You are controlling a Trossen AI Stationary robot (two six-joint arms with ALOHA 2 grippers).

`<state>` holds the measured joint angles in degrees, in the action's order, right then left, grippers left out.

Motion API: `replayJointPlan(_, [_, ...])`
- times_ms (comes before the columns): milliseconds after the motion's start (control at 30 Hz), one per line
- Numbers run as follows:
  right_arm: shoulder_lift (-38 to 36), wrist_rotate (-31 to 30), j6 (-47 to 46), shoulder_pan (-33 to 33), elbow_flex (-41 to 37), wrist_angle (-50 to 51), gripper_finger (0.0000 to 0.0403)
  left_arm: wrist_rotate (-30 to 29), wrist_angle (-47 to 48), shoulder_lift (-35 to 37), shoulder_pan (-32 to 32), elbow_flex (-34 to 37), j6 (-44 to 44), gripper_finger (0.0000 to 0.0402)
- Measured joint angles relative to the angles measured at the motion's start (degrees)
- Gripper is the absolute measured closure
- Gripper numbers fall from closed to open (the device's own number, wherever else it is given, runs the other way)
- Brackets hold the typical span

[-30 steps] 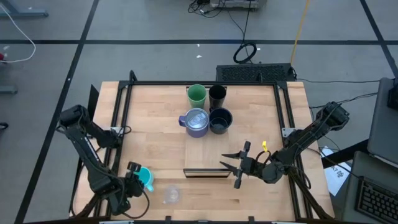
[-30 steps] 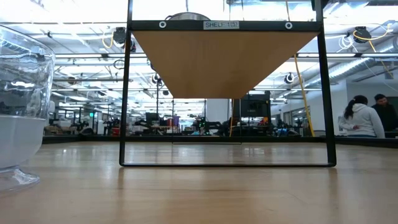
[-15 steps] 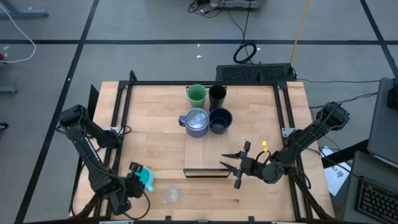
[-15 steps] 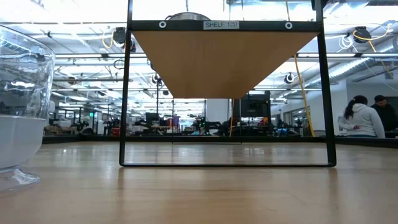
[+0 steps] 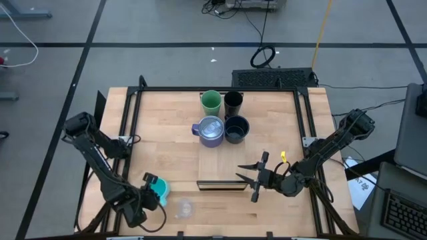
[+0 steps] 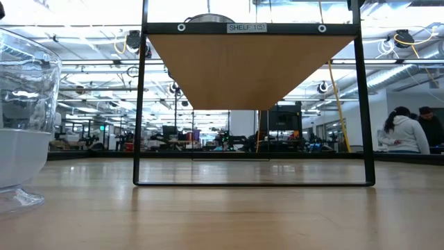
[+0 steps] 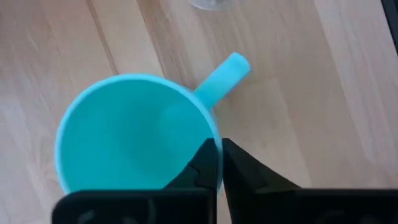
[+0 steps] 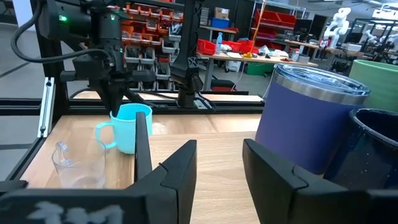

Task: Stack small to large cups/mugs on shelf
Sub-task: Put the blue mug on the shelf

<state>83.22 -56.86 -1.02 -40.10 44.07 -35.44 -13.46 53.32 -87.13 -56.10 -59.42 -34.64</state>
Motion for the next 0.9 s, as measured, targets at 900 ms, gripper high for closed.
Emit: replayJointPlan(900, [0.0,0.0,0.0,0.0,0.0,0.2,0.0283,-9.9,17.5,5.5,2.4,-23.7,23.7,0.0398])
